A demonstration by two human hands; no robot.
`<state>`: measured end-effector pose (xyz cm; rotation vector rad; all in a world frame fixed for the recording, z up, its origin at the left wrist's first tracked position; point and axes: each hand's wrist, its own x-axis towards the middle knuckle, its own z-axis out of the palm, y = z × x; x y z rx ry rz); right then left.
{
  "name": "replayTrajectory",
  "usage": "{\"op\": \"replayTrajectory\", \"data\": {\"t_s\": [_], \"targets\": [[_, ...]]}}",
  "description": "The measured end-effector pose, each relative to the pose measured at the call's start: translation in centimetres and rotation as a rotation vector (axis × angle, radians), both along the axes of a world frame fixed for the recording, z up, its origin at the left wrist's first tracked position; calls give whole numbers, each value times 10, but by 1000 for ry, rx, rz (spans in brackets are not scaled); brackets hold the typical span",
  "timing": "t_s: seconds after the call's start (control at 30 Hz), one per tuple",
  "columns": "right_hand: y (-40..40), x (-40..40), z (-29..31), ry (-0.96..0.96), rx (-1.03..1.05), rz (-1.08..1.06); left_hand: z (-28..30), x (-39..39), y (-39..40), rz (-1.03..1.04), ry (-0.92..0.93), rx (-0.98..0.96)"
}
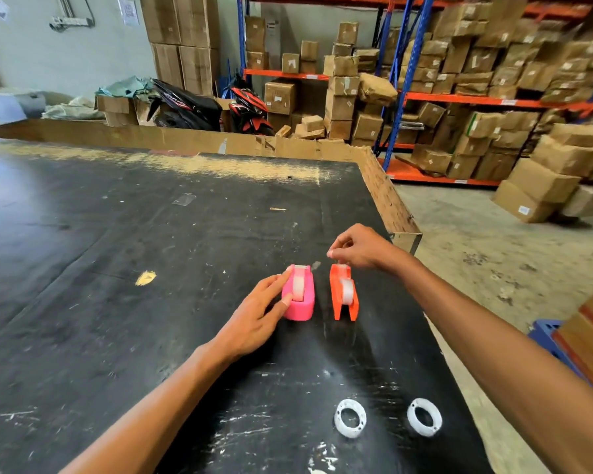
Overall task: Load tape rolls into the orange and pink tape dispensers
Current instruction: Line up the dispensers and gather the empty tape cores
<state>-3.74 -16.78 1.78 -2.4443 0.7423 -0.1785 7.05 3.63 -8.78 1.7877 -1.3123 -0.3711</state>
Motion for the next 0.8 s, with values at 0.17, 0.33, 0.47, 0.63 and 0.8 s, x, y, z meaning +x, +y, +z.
{"op": "replayTrajectory", "data": {"t_s": [0.17,0.33,0.47,0.63,0.8], "targets": [[23,-42,10,29,-84,-43,14,-18,16,85,-137,-53],[65,-101,13,150,-154,-60,24,-58,35,-29,-179,-115],[95,-146,2,303,-117,-102,26,-90,40,-184,-202,-49],[125,-190,-32,452,-43,-174,14,-117,47,-354,-274,108],[150,-197,-54,329,-190,-237,0,-125,51,-332,-373,106]]}}
